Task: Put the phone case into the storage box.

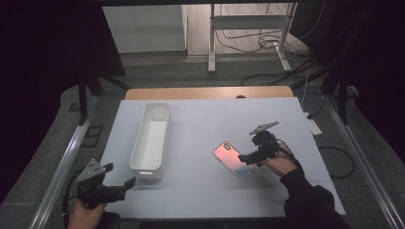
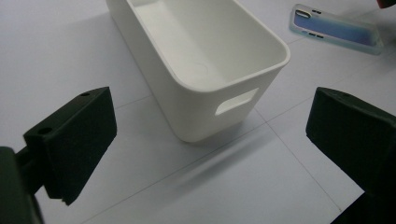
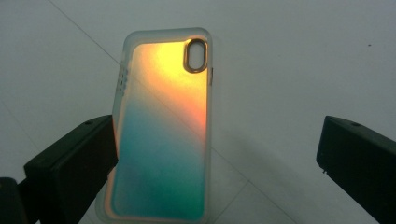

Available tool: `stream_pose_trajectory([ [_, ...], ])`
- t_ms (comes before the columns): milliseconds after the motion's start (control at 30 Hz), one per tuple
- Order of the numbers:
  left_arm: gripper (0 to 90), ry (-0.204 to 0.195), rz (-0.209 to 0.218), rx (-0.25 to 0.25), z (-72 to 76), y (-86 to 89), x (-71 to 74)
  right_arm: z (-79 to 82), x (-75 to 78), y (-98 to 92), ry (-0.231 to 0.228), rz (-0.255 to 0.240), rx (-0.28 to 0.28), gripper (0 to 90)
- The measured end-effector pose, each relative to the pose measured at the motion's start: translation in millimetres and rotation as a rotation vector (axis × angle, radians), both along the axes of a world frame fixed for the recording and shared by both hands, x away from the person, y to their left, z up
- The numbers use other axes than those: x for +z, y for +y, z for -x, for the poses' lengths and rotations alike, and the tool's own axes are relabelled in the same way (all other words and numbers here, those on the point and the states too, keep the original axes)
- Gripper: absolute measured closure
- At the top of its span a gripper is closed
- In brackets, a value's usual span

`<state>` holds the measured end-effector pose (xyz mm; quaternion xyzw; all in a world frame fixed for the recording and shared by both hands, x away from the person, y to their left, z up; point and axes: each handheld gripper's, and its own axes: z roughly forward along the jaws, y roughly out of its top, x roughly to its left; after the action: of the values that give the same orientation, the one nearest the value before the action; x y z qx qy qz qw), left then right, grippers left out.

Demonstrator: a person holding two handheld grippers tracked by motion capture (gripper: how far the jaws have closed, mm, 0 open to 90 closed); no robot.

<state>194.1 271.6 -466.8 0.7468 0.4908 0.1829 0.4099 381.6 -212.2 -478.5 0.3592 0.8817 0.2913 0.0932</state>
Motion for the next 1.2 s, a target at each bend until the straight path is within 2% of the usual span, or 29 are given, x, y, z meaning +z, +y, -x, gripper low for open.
stream_pose_trajectory([
  [267, 2.6, 0.000, 0.000, 0.000, -0.1, -0.1, 0.0, -4.8, -9.8, 1.0, 0.020, 0.013, -0.008, 0.0],
  [700, 2.6, 0.001, -0.002, -0.001, -0.1, -0.3, 0.0, -9.5, -30.5, 5.4, 0.065, 0.077, -0.011, 0.0],
  [800, 2.6, 0.000, -0.001, 0.000, -0.1, -0.2, 0.0, -11.0, -36.4, 5.4, 0.078, 0.110, -0.011, 0.0],
  [967, 2.6, 0.000, -0.002, -0.001, 0.0, -0.3, 0.0, -8.3, -38.1, 7.6, 0.048, 0.142, 0.010, 0.0],
  [1200, 2.6, 0.000, -0.004, -0.002, 0.0, -0.5, 0.2, -8.2, -37.9, 8.1, 0.052, 0.147, 0.005, 0.0],
])
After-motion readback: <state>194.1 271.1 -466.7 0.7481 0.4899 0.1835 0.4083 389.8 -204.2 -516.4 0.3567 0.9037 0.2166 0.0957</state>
